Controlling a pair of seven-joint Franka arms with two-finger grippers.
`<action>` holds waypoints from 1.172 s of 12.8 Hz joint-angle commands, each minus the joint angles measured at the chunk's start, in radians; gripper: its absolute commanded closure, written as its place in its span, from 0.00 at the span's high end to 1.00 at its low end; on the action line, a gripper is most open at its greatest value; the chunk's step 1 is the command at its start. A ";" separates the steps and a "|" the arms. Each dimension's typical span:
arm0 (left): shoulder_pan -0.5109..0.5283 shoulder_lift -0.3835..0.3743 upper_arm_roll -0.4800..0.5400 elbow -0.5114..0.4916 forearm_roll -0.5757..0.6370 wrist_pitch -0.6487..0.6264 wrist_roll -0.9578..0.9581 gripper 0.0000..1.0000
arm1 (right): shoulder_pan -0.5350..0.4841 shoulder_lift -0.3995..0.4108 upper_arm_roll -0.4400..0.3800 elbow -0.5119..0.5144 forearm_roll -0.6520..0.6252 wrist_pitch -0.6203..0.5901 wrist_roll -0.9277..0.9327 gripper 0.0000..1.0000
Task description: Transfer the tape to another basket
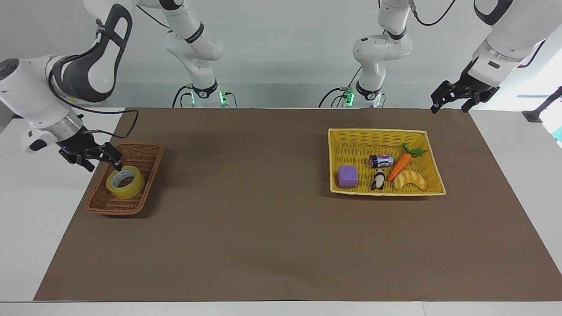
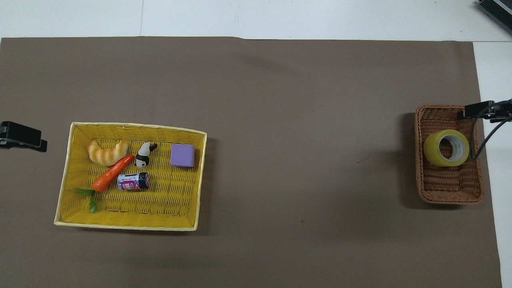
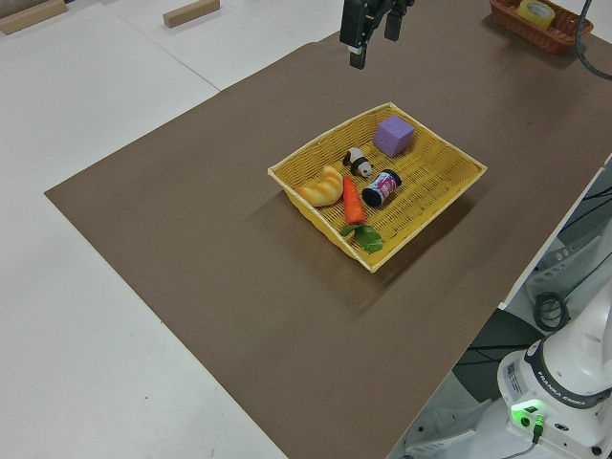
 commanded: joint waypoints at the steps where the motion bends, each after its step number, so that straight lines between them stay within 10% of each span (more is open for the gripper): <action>1: 0.010 -0.025 -0.001 -0.026 -0.013 -0.006 0.012 1.00 | 0.070 -0.066 0.003 -0.022 -0.087 -0.015 0.126 1.00; 15: 0.010 -0.025 -0.001 -0.026 -0.013 -0.006 0.012 1.00 | 0.277 -0.215 0.012 0.144 -0.131 -0.400 0.429 1.00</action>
